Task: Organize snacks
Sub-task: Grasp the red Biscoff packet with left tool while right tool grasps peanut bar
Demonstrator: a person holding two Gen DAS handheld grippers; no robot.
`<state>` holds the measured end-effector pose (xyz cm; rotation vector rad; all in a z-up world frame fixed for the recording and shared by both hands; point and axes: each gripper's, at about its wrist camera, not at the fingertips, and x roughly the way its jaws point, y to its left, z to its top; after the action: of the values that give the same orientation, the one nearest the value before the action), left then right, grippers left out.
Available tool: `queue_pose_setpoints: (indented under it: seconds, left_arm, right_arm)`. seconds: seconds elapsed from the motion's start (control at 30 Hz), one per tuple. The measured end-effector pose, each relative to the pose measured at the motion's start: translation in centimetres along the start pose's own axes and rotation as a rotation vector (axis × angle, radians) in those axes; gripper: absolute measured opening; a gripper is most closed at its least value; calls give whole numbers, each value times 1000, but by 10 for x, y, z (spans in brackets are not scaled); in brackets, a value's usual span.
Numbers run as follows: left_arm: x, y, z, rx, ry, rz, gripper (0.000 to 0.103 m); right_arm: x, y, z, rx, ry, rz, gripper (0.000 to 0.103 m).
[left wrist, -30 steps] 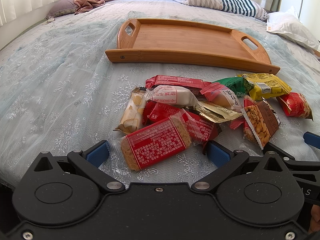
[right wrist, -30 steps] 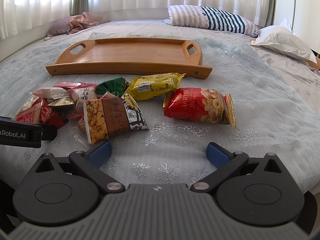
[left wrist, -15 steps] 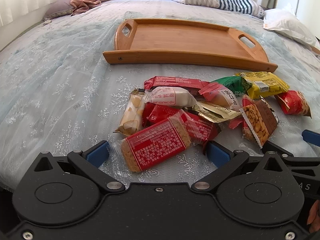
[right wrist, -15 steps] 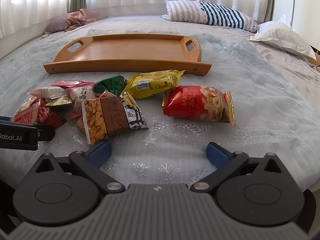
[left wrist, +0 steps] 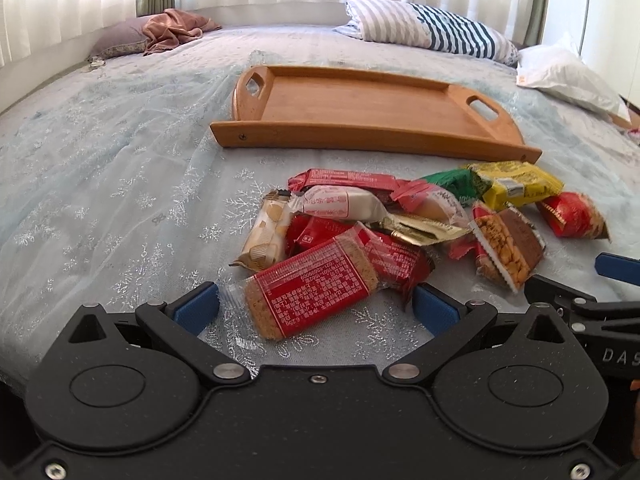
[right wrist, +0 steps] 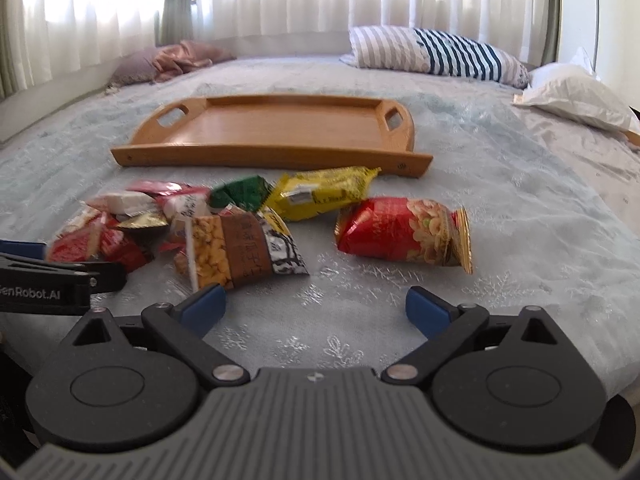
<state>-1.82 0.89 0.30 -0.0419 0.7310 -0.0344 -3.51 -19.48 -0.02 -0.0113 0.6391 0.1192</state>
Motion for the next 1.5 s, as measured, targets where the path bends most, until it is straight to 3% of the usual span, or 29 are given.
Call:
queue_pose_setpoints:
  seconds: [0.13, 0.27, 0.53, 0.9, 1.0, 1.1, 1.17, 1.23, 1.4, 1.5]
  left_arm:
    - [-13, 1, 7, 26, -35, 1, 94]
    - [-29, -5, 12, 107, -104, -12, 92]
    - [-26, 0, 11, 132, -31, -71, 52]
    - [-13, 4, 8, 167, -13, -99, 58]
    - [-11, 6, 6, 163, 6, -118, 57]
    - [-9, 10, 5, 129, 41, -168, 42]
    - [-10, 9, 4, 134, 36, -160, 38]
    - [-11, 8, 6, 134, 31, -160, 23]
    - [-14, 10, 14, 77, 34, -185, 10]
    - [-15, 10, 19, 65, 23, -187, 8]
  right_arm:
    - [-8, 2, 3, -9, -65, 29, 101]
    - [-7, 3, 9, -1, -87, 44, 98]
    - [5, 11, 15, -22, -103, 87, 81]
    - [20, 27, 20, -59, -86, 131, 80]
    - [23, 31, 20, -66, -81, 134, 74]
    - [24, 35, 19, -81, -83, 126, 68]
    - [24, 35, 18, -87, -89, 122, 65]
    - [22, 35, 18, -78, -90, 124, 61]
    - [18, 32, 22, -49, -93, 116, 55]
    - [16, 30, 25, -31, -90, 109, 51]
